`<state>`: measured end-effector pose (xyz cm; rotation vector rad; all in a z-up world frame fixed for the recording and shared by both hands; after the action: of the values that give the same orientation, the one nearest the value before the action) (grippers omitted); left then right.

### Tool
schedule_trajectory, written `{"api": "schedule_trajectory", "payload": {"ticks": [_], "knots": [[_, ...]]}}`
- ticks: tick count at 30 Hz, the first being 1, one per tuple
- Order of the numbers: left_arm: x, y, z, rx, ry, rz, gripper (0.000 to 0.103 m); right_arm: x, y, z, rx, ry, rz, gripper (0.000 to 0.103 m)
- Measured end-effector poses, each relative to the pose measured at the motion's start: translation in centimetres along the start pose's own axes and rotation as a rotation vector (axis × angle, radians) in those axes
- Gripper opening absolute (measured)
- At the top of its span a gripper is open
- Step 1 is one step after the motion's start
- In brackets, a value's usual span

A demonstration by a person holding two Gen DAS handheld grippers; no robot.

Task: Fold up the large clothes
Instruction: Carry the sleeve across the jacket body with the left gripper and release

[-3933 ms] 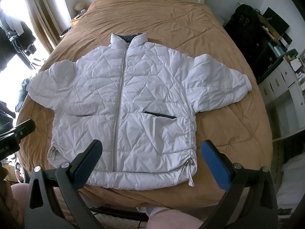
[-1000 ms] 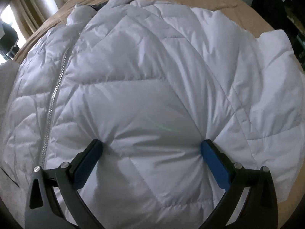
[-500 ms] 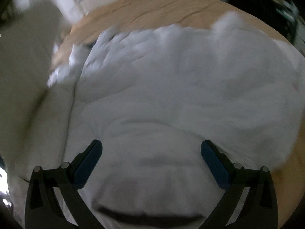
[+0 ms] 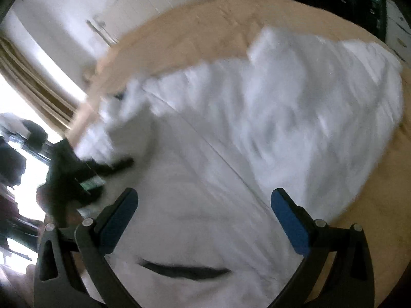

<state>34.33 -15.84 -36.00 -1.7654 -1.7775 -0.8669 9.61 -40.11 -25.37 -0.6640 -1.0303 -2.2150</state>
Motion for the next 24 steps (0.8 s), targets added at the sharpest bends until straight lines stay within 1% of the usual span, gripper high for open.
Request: {"api": "schedule_trajectory", "payload": {"ticks": [1,2,3,4,5,6,8,9,10,11,12,13,14,15,16,17,18,20,21,22,24], "knots": [[0.5,-0.2,-0.2,-0.003,-0.004,-0.025,0.076,-0.5,1.3,1.9,0.011,0.04,-0.008,0.103],[1.2,-0.4,-0.9,-0.012,-0.006,-0.053,0.076,-0.8,2.9,3.6,0.038,0.108,-0.021,0.103],[1.4,-0.7,-0.9,-0.019,0.004,-0.059,0.076,-1.3,4.0,4.9,0.055,0.153,-0.024,0.103],[1.1,-0.4,-0.7,-0.021,0.017,-0.047,0.076,-2.4,5.4,6.3,0.063,0.196,-0.01,0.103],[1.7,-1.2,0.1,-0.011,0.021,-0.035,0.075,-4.0,6.7,7.7,0.067,0.225,0.021,0.103],[1.7,-1.3,-0.2,0.008,0.011,-0.027,0.073,-5.7,7.6,9.0,0.087,0.238,0.057,0.103],[2.5,-1.3,0.4,0.041,-0.012,-0.024,0.073,-8.6,8.2,10.0,0.1,0.214,0.107,0.103],[3.3,-1.6,0.8,0.047,-0.006,-0.031,0.073,-10.1,8.0,10.2,0.107,0.204,0.142,0.103],[4.4,-1.5,1.4,0.048,0.021,-0.048,0.073,-12.2,7.8,9.9,0.1,0.201,0.188,0.102],[6.4,-1.3,2.4,0.049,0.063,-0.08,0.073,-13.7,7.4,9.4,0.079,0.201,0.222,0.101],[7.9,-1.3,3.3,0.049,0.098,-0.109,0.074,-15.4,6.7,8.6,0.062,0.196,0.265,0.096],[9.4,-1.2,4.4,0.047,0.151,-0.135,0.074,-16.5,5.9,7.5,0.052,0.166,0.3,0.092],[10.7,-1.1,5.1,0.046,0.218,-0.16,0.074,-17.1,5.0,6.2,0.052,0.112,0.327,0.085],[11.8,-1.0,6.1,0.045,0.266,-0.178,0.074,-17.6,4.3,4.8,0.049,0.065,0.348,0.072],[13.0,-1.0,7.0,0.045,0.306,-0.193,0.074,-17.5,3.5,3.1,0.033,0.048,0.355,0.063],[14.1,-1.0,7.8,0.05,0.341,-0.208,0.074,-16.8,3.0,2.1,0.027,0.05,0.35,0.048],[15.1,-1.0,8.5,0.054,0.365,-0.22,0.074,-16.1,2.9,1.3,0.024,0.052,0.342,0.036],[16.3,-1.1,9.5,0.037,0.408,-0.242,0.074,-14.7,2.6,0.1,0.009,0.038,0.332,0.03],[16.3,-1.4,9.8,0.018,0.424,-0.246,0.074,-14.3,2.7,-0.5,-0.001,0.008,0.322,0.031],[15.9,-1.5,10.0,-0.017,0.463,-0.243,0.074,-13.7,3.0,-1.0,-0.014,-0.006,0.309,0.031],[14.4,-1.8,10.0,-0.068,0.536,-0.241,0.074,-12.5,3.3,-0.7,-0.036,0.031,0.274,0.034]]}}
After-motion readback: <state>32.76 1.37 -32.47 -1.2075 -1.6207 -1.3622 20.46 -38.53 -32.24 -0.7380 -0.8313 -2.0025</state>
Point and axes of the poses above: each gripper's, at about its wrist camera, not at the fingertips, and x roughly against the way its jaws point, z to its left, y to its top, the point moved 4 cm from there along -x, roughly the way its jaws point, and after that the axes turned 11 degrees about y, right-handed, at the moved point
